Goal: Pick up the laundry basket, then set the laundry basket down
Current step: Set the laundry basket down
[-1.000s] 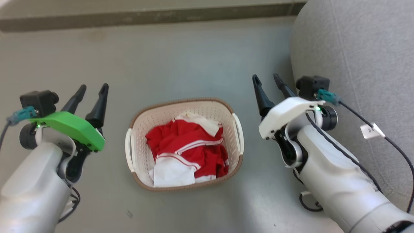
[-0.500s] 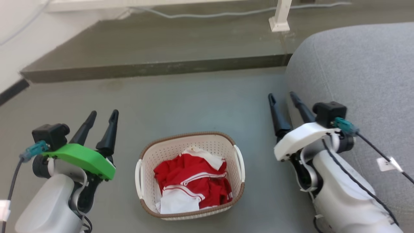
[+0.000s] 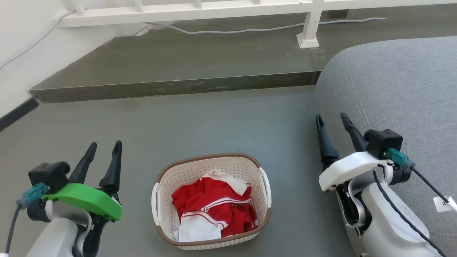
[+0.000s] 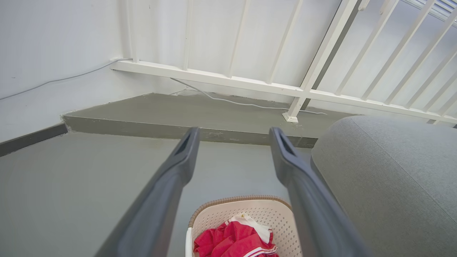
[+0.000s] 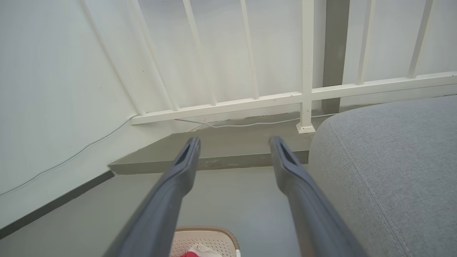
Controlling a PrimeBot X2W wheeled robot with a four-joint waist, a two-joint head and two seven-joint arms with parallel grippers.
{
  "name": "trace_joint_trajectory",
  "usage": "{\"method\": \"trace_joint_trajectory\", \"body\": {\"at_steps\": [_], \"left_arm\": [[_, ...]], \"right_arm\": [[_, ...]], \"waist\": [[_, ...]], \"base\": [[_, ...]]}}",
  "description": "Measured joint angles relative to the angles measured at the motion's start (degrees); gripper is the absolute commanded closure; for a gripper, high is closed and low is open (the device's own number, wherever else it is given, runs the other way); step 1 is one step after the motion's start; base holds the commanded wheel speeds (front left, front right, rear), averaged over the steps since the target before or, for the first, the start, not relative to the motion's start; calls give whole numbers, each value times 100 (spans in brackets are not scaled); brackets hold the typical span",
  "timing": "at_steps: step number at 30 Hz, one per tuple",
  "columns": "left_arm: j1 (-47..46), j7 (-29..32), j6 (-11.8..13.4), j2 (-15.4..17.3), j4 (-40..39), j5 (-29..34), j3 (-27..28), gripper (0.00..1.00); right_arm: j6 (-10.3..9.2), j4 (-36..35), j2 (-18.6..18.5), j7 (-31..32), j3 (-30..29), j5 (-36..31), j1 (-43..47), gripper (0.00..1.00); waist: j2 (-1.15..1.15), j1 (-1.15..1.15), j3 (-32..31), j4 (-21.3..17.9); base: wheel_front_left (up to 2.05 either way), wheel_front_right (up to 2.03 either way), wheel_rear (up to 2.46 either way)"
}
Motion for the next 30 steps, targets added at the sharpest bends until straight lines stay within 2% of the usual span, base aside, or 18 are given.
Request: {"method": "trace_joint_trajectory", "body": {"at_steps": [30], "left_arm": [[650, 0, -13, -341, -538, 693, 588, 0]], "right_arm": [[0, -410, 230, 0, -260, -593, 547, 0]], "waist": [[0, 0, 41, 44]], "base": [[0, 0, 0]]}}
